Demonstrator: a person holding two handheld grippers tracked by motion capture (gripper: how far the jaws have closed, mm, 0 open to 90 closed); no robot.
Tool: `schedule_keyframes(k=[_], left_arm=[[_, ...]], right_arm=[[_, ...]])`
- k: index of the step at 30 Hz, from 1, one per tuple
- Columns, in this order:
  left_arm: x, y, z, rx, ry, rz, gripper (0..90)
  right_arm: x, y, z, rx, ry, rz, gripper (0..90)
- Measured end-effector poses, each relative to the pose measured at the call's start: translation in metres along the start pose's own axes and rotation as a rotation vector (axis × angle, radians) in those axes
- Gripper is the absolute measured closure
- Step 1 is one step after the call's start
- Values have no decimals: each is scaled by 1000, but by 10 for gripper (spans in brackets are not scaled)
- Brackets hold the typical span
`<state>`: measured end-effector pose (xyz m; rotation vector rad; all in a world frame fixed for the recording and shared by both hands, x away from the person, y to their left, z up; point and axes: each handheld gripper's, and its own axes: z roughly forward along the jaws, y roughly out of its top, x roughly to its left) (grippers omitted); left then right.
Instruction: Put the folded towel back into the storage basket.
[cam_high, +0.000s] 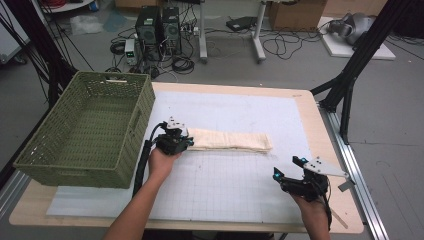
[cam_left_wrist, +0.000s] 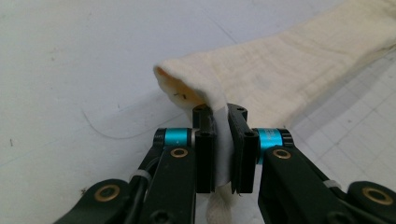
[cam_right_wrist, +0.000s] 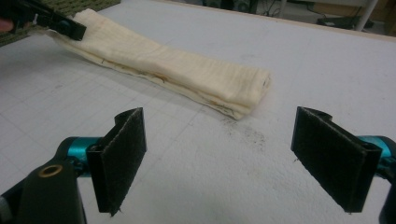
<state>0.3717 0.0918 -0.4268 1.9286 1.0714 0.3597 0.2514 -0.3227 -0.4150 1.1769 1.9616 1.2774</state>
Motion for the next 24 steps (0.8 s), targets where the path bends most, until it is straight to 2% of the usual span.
schedule_keyframes(k=[4,6,11,15,17,19,21,24], left_arm=[[0,-9,-5,-9,-3,-10,821],[-2,-11,-9,-11,-6,-4,821],[-2,-15,-15,-14,-4,-11,819],[-3,-16,-18,-22,-5,-14,818],[-5,-17,-20,-26,-8,1,818],[-7,-17,-24,-23,2,47,818],[-9,-16,-26,-27,-3,53,819],[-8,-17,-26,-12,-4,58,818]], right_arm=[[-3,5,6,-1,20,13,165],[-5,9,11,13,23,36,166],[-12,15,33,69,20,20,167],[-15,22,52,91,14,-12,218],[-15,27,58,86,20,-33,250],[-15,29,62,74,21,-41,254],[-16,29,68,82,24,-43,259],[-19,27,80,115,21,-16,260]])
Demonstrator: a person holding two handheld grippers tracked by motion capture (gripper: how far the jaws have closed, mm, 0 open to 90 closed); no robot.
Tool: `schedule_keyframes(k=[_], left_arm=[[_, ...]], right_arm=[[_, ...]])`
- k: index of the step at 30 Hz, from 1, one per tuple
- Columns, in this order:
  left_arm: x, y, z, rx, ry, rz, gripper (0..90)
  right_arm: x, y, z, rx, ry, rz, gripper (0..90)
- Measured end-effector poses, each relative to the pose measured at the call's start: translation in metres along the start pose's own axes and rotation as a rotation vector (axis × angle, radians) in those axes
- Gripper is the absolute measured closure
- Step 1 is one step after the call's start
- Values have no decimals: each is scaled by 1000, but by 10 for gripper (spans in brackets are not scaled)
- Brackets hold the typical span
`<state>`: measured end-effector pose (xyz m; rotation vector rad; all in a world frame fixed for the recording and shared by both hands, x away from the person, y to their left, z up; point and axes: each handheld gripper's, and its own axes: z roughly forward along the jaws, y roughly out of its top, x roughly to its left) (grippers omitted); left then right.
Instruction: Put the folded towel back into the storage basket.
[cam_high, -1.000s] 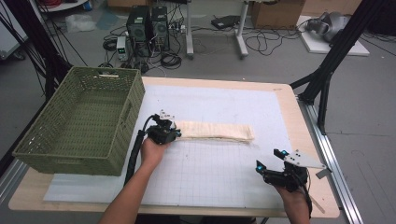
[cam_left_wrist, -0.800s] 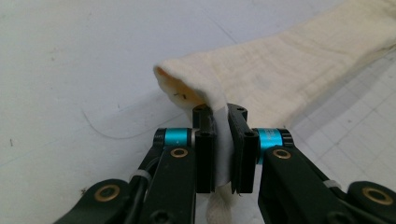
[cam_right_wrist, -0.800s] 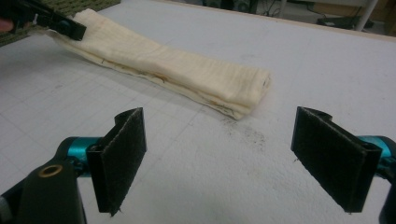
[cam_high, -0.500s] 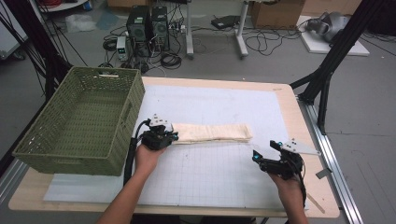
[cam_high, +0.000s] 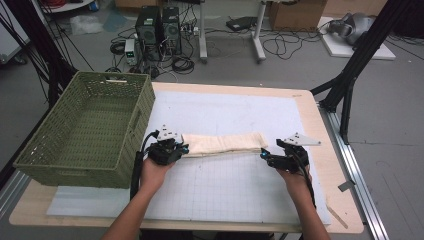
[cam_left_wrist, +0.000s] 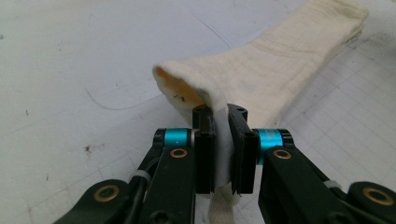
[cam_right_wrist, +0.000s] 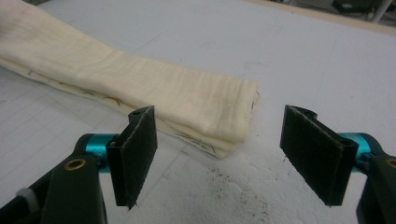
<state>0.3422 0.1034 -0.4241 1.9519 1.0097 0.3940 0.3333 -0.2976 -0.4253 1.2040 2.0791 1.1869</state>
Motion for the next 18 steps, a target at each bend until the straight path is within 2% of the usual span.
schedule_keyframes(k=[2,6,10,12,15,17,18], left_arm=[[0,0,1,6,1,0,819],[-1,-1,2,5,3,-2,818],[-1,-1,0,2,-3,-4,818],[0,-1,-1,1,-6,-1,817],[0,-2,-1,13,-8,15,818],[0,-3,-1,4,-8,12,818],[0,-4,-2,4,-10,10,818]], right_arm=[[-1,2,8,20,3,19,259],[0,12,25,41,10,10,252],[2,15,45,117,-5,5,241],[2,13,53,155,-19,18,241],[4,10,59,202,-33,-4,242],[4,8,59,208,-23,23,255],[3,8,59,210,-21,22,264]])
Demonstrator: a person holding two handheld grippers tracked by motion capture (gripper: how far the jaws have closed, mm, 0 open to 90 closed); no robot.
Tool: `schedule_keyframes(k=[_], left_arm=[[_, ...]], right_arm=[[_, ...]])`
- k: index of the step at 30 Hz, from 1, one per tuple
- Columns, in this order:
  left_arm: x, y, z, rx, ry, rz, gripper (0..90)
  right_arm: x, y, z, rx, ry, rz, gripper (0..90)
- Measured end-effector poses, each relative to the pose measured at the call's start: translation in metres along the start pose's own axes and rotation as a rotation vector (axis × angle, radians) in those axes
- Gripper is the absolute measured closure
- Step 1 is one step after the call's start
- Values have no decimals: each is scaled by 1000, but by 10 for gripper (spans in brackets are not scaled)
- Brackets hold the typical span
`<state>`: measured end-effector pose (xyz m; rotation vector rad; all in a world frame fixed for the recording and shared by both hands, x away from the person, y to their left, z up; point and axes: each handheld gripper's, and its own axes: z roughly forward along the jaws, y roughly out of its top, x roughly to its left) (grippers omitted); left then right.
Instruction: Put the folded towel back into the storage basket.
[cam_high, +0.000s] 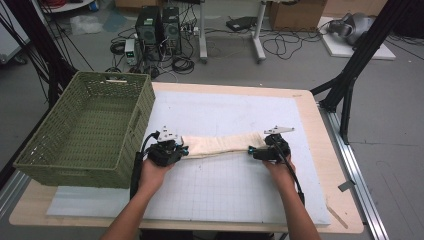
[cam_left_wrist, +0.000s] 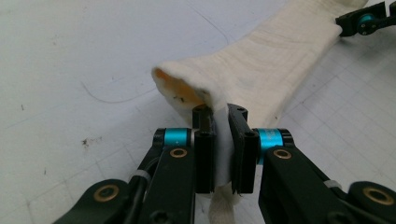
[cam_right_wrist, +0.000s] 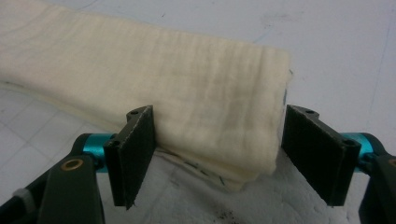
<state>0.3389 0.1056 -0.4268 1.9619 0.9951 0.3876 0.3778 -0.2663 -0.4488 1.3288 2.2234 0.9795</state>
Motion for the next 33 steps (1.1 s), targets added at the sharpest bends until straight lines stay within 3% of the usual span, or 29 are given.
schedule_keyframes(k=[8,13,20,24,28,31,33], left_arm=[[-2,-10,0,6,-6,3,817],[-5,-14,-4,-1,3,15,817],[-11,-25,-14,-36,-7,13,817],[-12,-29,-25,-67,-7,9,818],[-14,-28,-40,-128,-16,4,818],[-16,-26,-50,-173,-22,0,818],[-21,-23,-56,-186,-4,45,817]], right_arm=[[5,0,-3,8,32,-30,478],[12,1,-6,18,78,-61,747],[15,-2,-8,3,78,-64,790],[17,-6,-12,-27,108,-86,792],[20,-5,-18,-66,133,-140,795],[20,0,-24,-109,149,-147,796],[19,4,-28,-129,159,-153,798]])
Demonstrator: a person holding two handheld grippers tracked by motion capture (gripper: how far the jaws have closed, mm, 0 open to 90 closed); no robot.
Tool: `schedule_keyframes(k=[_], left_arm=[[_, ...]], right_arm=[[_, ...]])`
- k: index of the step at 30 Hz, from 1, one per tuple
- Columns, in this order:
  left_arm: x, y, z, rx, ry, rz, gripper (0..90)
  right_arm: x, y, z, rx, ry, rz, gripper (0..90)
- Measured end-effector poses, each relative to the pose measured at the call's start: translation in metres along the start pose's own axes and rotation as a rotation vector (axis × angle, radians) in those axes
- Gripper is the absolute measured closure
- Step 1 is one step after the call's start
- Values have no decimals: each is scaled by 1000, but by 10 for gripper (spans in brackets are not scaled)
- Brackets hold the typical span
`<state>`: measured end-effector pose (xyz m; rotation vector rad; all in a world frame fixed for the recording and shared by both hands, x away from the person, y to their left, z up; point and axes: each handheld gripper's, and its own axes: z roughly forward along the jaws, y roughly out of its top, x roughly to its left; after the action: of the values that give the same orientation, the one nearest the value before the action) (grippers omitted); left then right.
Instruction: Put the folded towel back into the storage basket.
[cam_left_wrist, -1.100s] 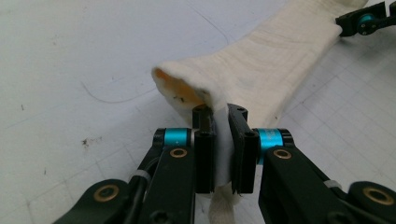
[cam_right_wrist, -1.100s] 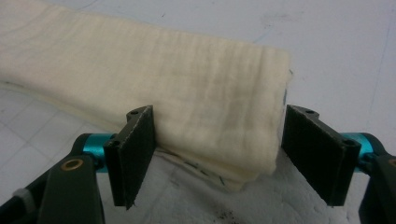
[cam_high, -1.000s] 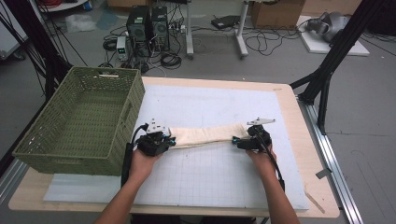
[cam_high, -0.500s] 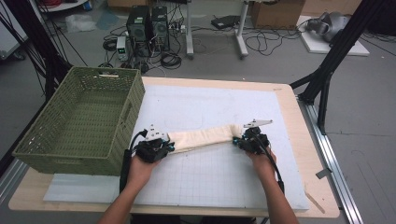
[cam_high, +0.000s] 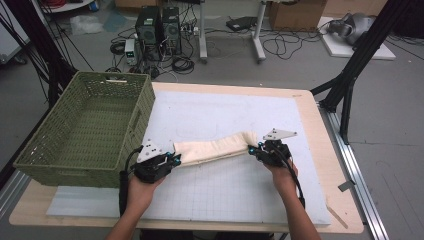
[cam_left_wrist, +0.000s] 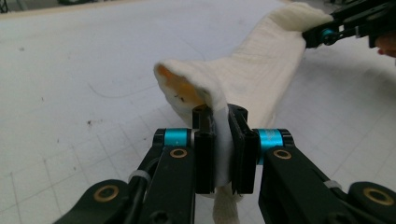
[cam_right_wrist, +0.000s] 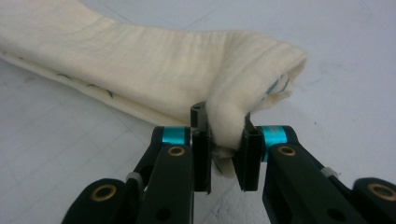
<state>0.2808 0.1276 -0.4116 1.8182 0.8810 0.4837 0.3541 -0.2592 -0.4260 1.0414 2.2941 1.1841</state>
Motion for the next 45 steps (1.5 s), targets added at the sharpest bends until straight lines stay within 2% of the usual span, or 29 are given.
schedule_keyframes(k=[4,13,20,25,30,33,36,39,42,45], left_arm=[[-10,8,-8,-36,4,46,818],[-13,18,-24,-94,-19,44,818],[-17,26,-42,-152,-11,55,818],[-18,31,-52,-182,-2,68,818],[-17,34,-60,-207,18,80,817],[-15,33,-62,-203,34,87,818],[-12,33,-65,-212,42,80,818],[-11,33,-68,-222,53,81,818],[-8,32,-70,-226,59,76,818],[-6,33,-74,-237,69,74,818]], right_arm=[[-2,7,-5,-30,3,-15,798],[-7,24,-15,-107,36,-25,799],[-3,51,-14,-121,42,-74,800],[-1,71,-12,-145,49,-84,802],[1,89,-5,-160,55,-103,801],[3,100,2,-156,57,-107,801],[3,107,10,-177,67,-106,802],[5,115,18,-161,76,-113,802],[8,125,22,-179,76,-124,803],[9,134,29,-167,84,-134,803]])
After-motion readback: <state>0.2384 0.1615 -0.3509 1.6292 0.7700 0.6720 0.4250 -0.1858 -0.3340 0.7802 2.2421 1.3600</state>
